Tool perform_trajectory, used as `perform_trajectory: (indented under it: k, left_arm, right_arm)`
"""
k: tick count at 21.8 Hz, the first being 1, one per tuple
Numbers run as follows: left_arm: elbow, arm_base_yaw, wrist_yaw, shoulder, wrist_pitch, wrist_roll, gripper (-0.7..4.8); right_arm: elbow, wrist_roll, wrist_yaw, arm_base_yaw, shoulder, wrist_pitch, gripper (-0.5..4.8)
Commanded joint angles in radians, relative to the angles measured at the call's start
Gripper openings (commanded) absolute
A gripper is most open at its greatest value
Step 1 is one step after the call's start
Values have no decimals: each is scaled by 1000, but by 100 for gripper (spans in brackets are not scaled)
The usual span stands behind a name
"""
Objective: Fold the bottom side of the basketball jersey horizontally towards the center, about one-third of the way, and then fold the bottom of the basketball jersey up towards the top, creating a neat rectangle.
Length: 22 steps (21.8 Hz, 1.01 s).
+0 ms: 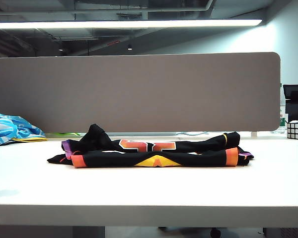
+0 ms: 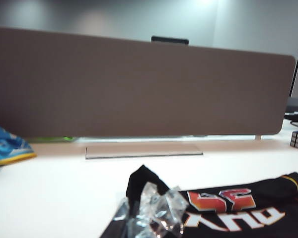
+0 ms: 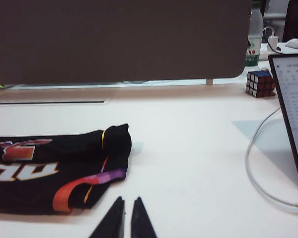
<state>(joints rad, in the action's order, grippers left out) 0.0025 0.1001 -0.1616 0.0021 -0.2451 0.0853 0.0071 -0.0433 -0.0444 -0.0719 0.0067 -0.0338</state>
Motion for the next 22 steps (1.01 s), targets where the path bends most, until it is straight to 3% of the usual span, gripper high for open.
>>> perform_trajectory:
  k: [1,22]
  left_arm:
    - [5,-1,3,0,-24,-3,-6]
    - [5,-1,4,0,43,-3,-6]
  right_arm:
    - [-6,2,3,0,1,-61,40]
    - [-6,2,2,0,1,-58,40]
